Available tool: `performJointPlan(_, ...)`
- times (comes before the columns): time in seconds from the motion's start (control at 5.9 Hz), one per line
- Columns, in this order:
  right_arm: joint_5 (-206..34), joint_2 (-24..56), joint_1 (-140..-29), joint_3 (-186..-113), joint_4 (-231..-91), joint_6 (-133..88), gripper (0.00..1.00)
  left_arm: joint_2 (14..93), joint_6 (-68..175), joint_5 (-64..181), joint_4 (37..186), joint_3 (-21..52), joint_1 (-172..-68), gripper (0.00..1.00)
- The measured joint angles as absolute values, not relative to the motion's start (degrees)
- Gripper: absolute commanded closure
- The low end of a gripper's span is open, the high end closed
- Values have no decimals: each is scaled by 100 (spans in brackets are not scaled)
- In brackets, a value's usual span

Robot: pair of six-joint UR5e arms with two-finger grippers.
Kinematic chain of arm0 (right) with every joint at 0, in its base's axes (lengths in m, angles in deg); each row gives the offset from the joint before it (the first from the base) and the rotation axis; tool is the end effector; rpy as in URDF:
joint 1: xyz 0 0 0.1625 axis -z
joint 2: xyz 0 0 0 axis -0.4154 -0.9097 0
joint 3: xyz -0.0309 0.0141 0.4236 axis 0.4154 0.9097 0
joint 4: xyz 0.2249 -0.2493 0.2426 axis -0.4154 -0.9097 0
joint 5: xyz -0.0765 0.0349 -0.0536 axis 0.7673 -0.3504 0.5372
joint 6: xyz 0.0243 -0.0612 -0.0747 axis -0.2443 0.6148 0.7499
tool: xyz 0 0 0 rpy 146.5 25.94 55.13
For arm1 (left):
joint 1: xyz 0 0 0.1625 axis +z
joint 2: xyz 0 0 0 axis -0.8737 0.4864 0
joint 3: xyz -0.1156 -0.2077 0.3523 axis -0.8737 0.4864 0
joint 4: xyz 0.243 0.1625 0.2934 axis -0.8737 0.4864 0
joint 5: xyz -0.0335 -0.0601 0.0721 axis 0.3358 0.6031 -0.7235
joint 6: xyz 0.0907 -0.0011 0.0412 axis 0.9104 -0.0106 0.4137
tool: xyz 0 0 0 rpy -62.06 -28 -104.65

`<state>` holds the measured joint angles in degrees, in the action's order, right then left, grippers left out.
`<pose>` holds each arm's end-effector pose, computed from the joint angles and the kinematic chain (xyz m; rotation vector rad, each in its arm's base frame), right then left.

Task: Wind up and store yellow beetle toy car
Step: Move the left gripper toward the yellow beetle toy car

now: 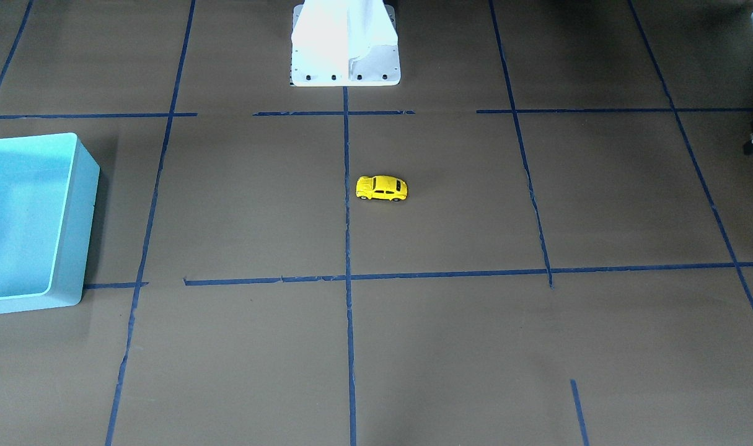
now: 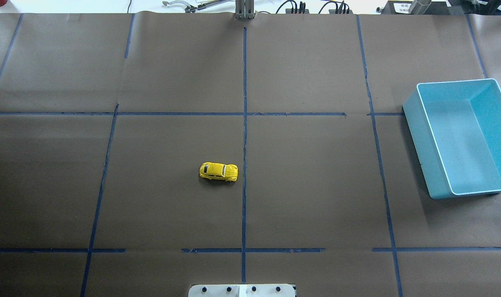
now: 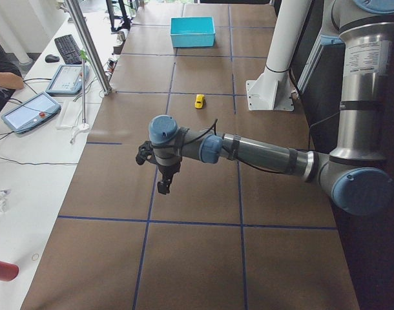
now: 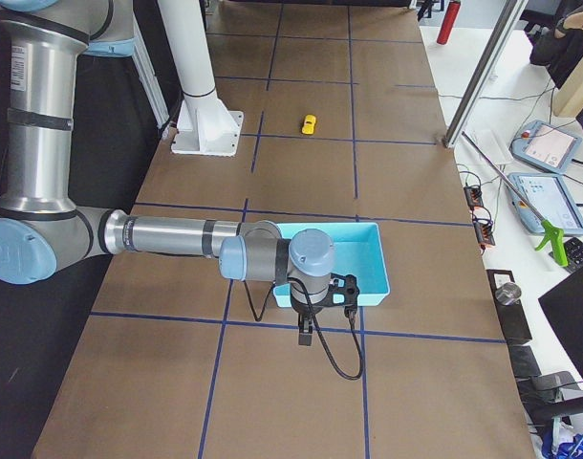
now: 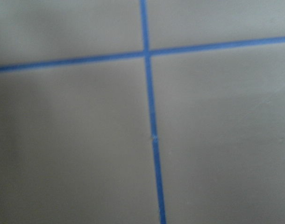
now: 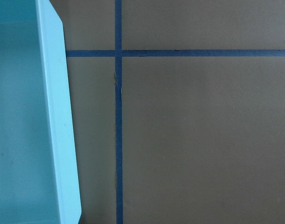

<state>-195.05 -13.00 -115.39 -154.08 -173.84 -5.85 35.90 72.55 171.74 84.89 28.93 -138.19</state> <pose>0.0727 -0.4283 0.6618 -0.0002 -0.7382 0.0186 0.0498 -0.5070 0.5168 0.2082 0.8014 0.3870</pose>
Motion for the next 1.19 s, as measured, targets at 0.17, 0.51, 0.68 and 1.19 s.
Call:
performJointPlan(0.17,-19507,-1305,-11540,-15415,-17384,-571,0,3984,7254,17022,8475,3077,-13302,0)
performJointPlan(0.51,-19497,-1310,-11542,-15422,-17390,-563,0,4856,7254,16697,8462,3276,-12394,0)
performJointPlan(0.68,-19498,-1311,-11542,-15425,-17392,-564,0,5185,7257,16452,8439,3373,-11771,0)
performJointPlan(1.19,-19503,-1311,-11542,-15428,-17392,-567,0,6390,7490,15995,8103,3150,-10490,0)
